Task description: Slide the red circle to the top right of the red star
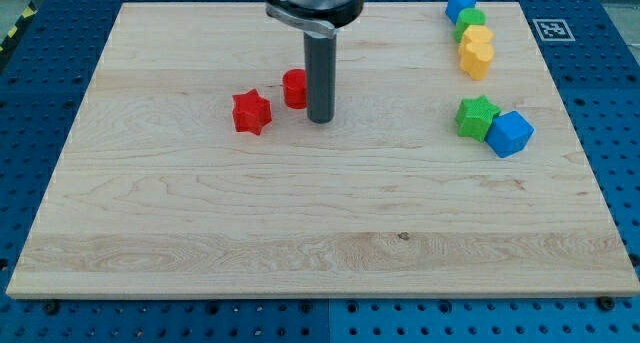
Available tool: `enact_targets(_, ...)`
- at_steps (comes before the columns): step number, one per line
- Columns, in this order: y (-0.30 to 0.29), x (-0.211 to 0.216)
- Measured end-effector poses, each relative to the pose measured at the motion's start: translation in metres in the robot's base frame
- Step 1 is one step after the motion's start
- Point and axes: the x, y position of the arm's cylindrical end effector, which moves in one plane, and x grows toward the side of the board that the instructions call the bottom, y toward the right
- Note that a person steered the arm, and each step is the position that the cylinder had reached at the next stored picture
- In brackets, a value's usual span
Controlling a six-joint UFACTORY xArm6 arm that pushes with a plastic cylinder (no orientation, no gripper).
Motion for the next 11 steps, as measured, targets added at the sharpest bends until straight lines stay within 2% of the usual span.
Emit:
enact_targets(3, 0.015, -0.055)
enact_targets(5, 0.01, -0.052)
enact_targets(8, -0.041, -0.05)
enact_targets(9, -0.027, -0.058)
enact_targets(10, 0.039, -0.081)
enact_targets(11, 0.101, -0.084)
